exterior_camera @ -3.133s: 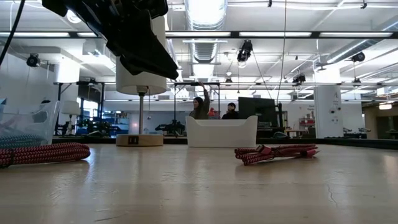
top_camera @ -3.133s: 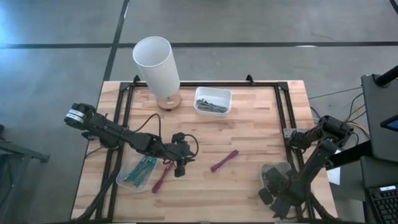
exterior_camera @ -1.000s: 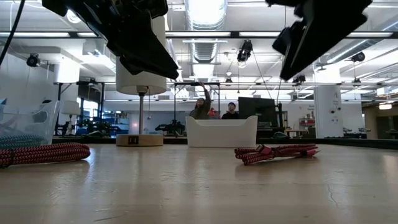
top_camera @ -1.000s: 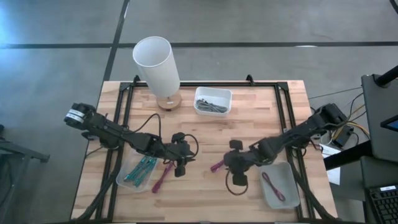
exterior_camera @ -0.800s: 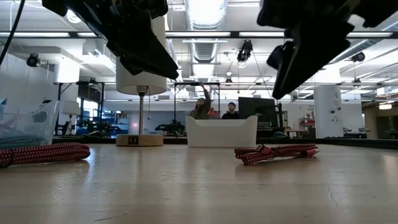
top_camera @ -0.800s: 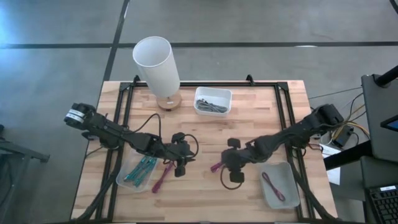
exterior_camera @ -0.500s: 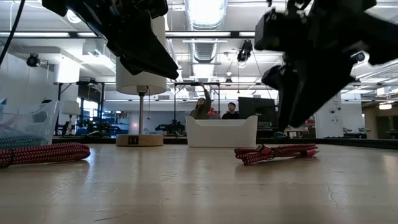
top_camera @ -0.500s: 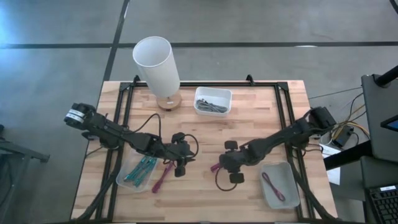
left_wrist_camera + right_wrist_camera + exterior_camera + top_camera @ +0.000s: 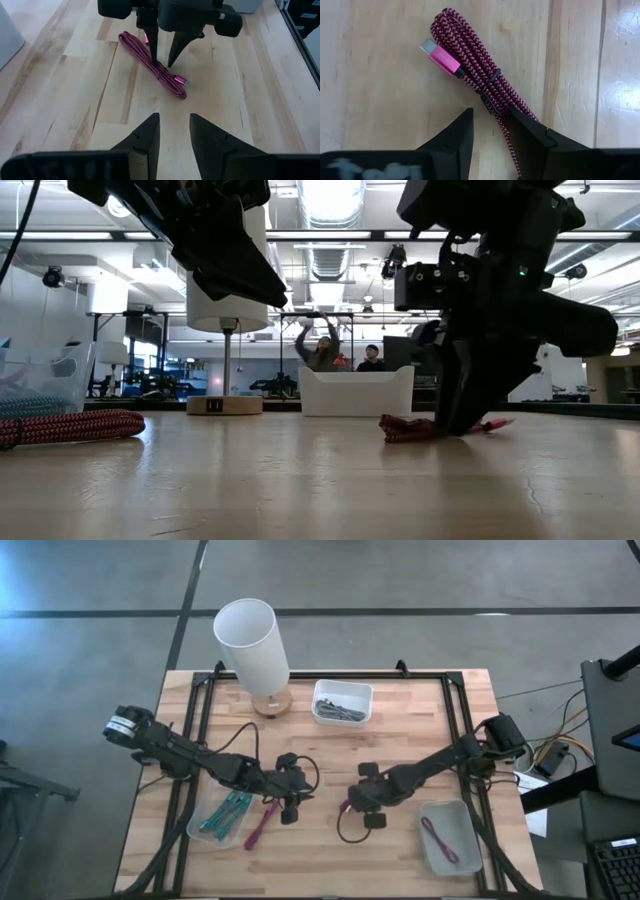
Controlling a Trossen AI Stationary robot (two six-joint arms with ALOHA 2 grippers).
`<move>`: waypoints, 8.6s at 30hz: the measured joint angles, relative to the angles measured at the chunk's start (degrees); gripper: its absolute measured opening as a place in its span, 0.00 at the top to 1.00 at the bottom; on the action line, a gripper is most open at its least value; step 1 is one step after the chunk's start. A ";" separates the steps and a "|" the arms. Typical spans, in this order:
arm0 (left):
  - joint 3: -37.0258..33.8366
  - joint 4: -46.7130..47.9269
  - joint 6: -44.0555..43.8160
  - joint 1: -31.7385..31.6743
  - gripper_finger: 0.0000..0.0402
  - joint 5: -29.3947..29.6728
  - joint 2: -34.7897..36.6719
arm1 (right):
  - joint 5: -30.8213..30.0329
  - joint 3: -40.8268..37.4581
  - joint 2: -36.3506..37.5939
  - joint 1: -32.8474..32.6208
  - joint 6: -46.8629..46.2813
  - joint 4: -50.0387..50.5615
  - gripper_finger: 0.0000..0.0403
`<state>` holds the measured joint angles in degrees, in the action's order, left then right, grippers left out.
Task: Pick & Place USB Port
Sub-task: Put the right pink black charger cable into the grey bin, then put the pink black charger cable into the grey bin
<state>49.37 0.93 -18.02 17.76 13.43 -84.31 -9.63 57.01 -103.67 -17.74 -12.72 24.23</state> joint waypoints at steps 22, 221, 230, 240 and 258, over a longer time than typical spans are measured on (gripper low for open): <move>0.00 0.01 0.00 0.01 0.74 0.00 0.00 | 0.63 1.19 0.48 0.28 -5.58 2.55 0.98; 6.62 40.63 -45.03 7.98 0.74 -12.61 -8.96 | -23.42 10.02 5.04 -16.70 -40.95 9.39 0.77; 7.66 40.65 -45.04 8.39 0.74 -12.59 -9.01 | -23.41 7.62 5.02 -16.70 -41.03 3.77 0.75; 7.71 40.71 -44.86 8.40 0.76 -11.83 -12.43 | -23.42 3.15 5.02 -16.74 -40.81 -7.65 0.76; 12.01 40.90 -42.84 8.39 0.98 -11.10 -11.54 | -23.56 0.42 5.02 -16.48 -36.13 -16.51 0.73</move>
<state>61.39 41.84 -60.86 26.15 2.33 -95.85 -33.19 57.43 -98.65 -34.22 -48.85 7.72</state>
